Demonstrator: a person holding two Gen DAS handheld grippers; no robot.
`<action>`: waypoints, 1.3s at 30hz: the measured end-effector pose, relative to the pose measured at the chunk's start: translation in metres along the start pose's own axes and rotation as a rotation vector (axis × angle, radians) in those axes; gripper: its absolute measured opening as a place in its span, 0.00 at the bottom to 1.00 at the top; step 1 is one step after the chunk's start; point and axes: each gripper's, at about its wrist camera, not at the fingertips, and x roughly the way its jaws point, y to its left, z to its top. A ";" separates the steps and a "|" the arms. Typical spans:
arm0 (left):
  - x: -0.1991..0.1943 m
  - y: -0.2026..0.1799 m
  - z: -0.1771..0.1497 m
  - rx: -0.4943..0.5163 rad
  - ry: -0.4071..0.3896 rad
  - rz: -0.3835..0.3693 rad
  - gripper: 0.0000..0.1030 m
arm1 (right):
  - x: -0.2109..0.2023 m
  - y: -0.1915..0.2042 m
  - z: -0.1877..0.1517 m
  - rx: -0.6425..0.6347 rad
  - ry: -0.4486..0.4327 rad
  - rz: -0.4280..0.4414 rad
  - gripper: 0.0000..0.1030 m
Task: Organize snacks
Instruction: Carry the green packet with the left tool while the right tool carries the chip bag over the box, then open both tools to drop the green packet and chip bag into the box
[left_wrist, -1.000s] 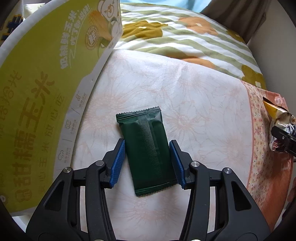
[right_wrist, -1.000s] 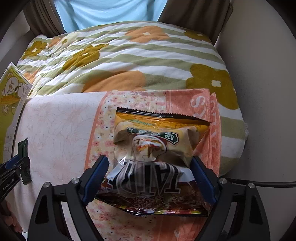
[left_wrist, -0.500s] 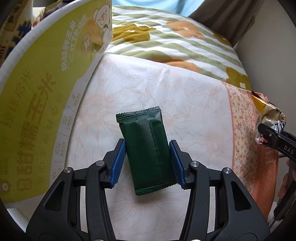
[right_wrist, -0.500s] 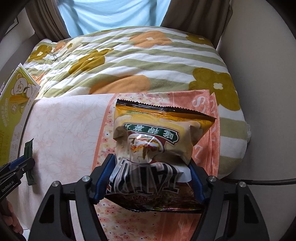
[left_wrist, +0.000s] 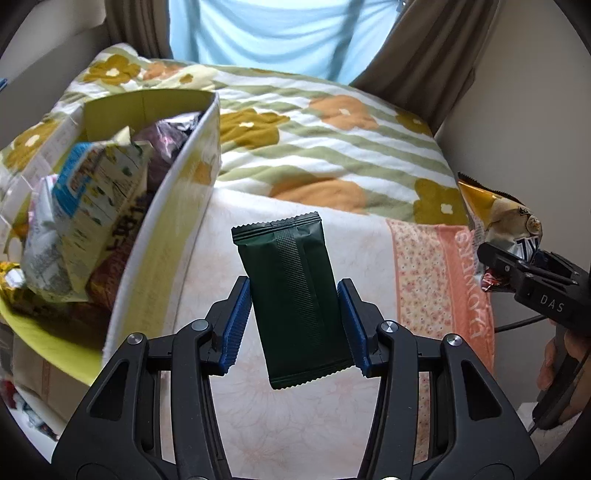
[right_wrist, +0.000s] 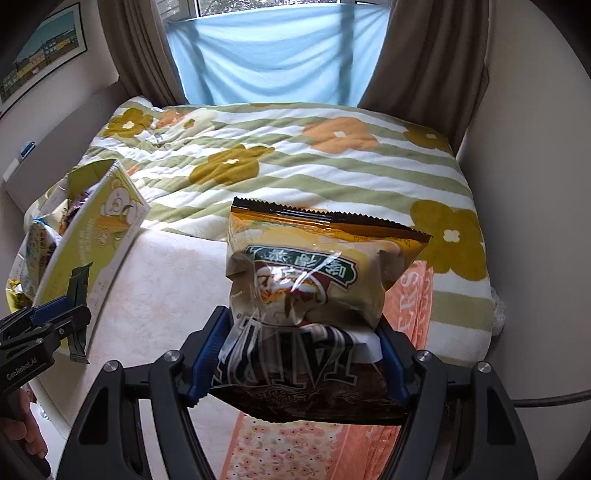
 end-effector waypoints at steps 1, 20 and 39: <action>-0.010 0.001 0.004 -0.001 -0.018 -0.003 0.43 | -0.005 0.006 0.002 -0.010 -0.010 0.013 0.67; -0.102 0.162 0.095 0.047 -0.102 -0.044 0.43 | -0.057 0.185 0.060 -0.108 -0.159 0.207 0.67; -0.008 0.276 0.146 0.237 0.085 -0.030 1.00 | -0.001 0.312 0.104 0.027 -0.082 0.155 0.67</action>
